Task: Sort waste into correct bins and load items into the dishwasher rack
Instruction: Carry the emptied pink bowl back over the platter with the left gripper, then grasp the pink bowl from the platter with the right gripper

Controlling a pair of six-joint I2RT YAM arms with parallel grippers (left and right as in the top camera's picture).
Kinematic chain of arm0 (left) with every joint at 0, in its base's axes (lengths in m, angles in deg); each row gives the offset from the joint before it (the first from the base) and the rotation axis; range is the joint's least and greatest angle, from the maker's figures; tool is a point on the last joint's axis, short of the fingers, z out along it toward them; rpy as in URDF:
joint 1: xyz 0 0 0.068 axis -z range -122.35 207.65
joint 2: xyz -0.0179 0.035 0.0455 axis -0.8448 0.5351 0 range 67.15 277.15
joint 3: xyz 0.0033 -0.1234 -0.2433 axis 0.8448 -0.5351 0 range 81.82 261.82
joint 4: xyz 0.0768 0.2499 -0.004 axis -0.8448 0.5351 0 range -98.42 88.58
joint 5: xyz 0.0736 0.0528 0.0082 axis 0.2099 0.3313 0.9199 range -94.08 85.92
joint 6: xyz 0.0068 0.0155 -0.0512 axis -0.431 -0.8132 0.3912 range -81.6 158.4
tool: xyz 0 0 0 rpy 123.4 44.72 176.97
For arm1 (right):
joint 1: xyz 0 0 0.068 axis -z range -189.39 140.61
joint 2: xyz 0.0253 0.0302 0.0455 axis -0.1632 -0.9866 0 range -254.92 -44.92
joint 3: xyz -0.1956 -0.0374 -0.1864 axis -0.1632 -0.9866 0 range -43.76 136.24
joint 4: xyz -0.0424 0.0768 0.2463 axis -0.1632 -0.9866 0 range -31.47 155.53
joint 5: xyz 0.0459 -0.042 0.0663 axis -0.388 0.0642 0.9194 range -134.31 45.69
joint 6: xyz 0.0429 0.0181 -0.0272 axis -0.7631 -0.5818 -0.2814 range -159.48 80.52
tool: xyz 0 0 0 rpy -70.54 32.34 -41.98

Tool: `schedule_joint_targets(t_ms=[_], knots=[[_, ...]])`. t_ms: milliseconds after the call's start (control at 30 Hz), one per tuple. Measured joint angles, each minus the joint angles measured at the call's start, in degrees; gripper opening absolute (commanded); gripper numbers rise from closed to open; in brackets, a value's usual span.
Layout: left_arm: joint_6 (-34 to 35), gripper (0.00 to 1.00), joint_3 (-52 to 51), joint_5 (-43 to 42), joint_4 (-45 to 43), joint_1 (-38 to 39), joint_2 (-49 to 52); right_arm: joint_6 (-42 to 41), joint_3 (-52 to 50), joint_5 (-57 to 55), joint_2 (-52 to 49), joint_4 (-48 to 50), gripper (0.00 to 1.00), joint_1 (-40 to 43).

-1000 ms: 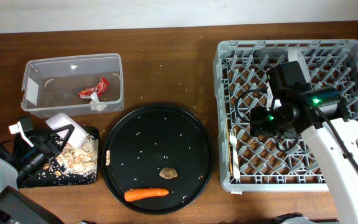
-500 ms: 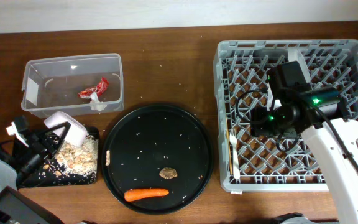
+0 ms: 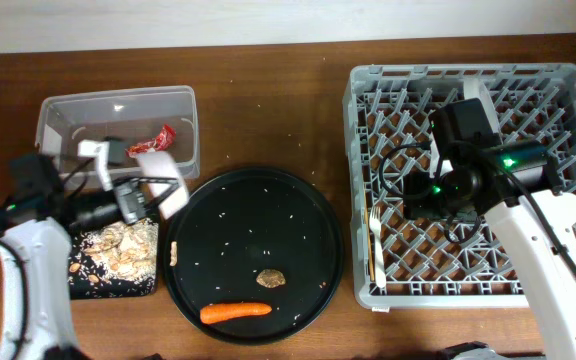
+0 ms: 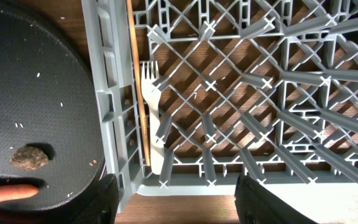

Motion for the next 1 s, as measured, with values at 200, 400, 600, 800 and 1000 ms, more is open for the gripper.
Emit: schedule_joint_targets(t_ms=[200, 400, 600, 800, 1000], knots=[[2.2, 0.0, 1.7, 16.6, -0.1, 19.2, -1.5, 0.0, 0.0, -0.2, 0.0, 0.0, 0.63, 0.0], [10.1, 0.04, 1.8, 38.0, -5.4, 34.8, 1.2, 0.0, 0.0, 0.1, 0.0, 0.0, 0.63, 0.0], [13.7, 0.09, 1.8, 48.5, -5.5, 44.8, 8.2, 0.0, 0.0, 0.3, 0.0, 0.0, 0.63, 0.0], [15.1, 0.25, 1.8, 50.7, -4.9, 48.5, 14.6, 0.0, 0.0, 0.3, 0.0, 0.0, 0.64, 0.0], [15.8, 0.25, 3.0, 51.3, -2.1, 48.5, 15.1, 0.0, 0.0, 0.3, 0.0, 0.0, 0.69, 0.0]])
